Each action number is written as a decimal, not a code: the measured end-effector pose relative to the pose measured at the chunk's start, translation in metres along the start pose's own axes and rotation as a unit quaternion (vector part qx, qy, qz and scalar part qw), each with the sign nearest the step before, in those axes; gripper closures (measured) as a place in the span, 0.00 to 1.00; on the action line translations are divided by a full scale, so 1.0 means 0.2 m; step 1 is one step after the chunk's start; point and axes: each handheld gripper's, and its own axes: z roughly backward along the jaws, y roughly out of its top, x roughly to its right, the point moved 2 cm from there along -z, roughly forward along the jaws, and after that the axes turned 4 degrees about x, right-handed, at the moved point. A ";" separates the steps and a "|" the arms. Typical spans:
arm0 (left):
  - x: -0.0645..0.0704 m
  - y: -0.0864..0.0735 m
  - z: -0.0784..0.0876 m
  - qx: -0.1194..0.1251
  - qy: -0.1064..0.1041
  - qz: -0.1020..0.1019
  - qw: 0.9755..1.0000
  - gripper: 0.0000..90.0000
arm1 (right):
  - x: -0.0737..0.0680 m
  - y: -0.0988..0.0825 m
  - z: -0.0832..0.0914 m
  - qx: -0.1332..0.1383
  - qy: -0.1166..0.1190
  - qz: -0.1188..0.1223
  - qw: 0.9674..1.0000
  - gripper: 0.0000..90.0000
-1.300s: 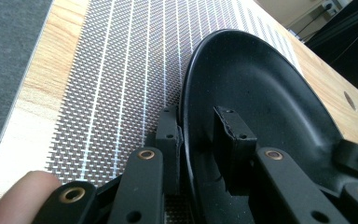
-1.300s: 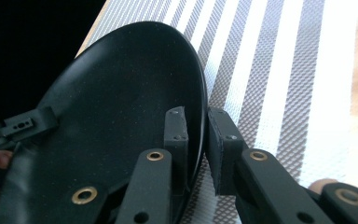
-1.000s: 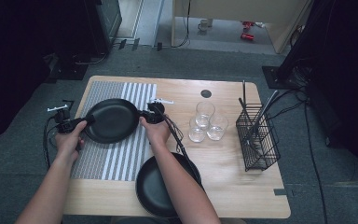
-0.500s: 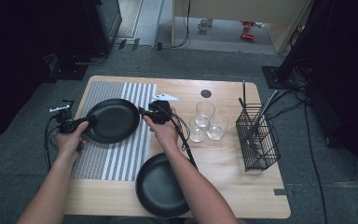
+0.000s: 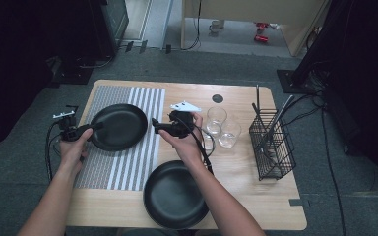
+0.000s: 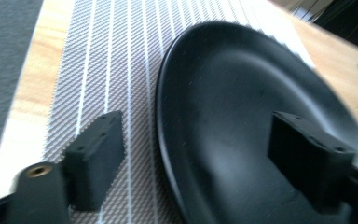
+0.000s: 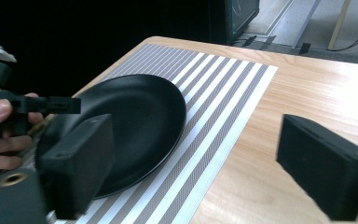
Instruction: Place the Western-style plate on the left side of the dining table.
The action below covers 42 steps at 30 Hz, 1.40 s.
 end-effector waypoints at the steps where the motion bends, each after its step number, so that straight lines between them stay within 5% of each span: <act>1: 0.00 0.00 0.01 -0.001 0.000 0.000 1.000 0.19 | 0.00 0.00 0.02 0.000 0.002 -0.004 1.000 0.04; 12: 0.07 -0.03 0.10 0.027 0.014 -0.004 1.000 0.15 | 0.06 -0.02 0.23 0.011 0.000 0.023 1.000 0.00; 16: 0.15 -0.04 0.14 0.033 0.016 -0.037 0.999 0.15 | 0.08 -0.05 0.28 0.016 0.006 0.019 1.000 0.00; 25: 0.30 -0.09 0.21 0.038 0.014 -0.078 0.996 0.15 | 0.11 -0.11 0.39 0.010 -0.003 0.043 0.999 0.00; 42: 0.56 -0.29 0.36 0.050 -0.029 -0.118 0.991 0.15 | 0.17 -0.22 0.58 -0.002 -0.017 0.058 0.998 0.00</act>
